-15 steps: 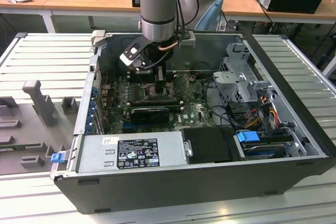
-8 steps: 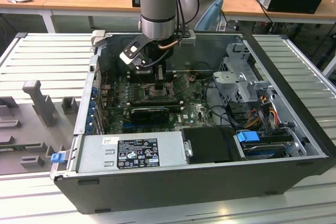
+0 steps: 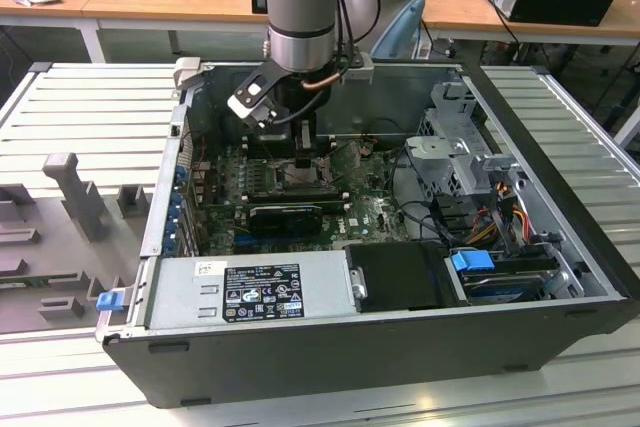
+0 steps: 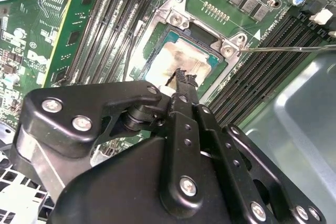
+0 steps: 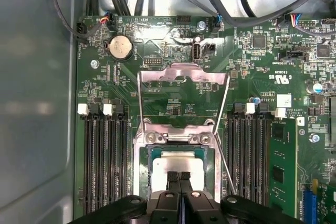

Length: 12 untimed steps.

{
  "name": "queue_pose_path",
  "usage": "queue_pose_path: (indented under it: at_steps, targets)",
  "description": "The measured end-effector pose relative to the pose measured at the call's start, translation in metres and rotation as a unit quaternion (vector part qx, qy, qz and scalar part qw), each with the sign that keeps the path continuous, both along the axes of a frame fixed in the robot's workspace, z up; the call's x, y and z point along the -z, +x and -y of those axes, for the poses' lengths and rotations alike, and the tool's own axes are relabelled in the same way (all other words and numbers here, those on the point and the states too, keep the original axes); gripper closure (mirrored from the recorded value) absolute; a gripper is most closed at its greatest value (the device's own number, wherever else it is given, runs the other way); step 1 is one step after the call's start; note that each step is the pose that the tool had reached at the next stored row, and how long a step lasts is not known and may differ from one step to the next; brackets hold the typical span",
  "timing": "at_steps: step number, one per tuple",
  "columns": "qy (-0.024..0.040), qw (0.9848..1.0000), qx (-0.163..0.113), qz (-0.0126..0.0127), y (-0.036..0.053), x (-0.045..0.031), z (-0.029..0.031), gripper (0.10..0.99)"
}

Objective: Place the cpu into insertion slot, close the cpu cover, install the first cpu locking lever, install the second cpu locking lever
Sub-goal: 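Close the cpu cover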

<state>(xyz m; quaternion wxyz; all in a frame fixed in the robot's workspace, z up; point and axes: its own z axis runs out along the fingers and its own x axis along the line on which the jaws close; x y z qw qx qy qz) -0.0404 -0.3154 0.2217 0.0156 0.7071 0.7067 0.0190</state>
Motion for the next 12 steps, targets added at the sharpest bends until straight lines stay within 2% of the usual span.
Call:
queue_pose_path:
  at_steps: [12]
  targets:
    - [0.0001, 1.0000, 0.000, 0.0000, 0.0004, -0.0081, 0.0000, 0.980]
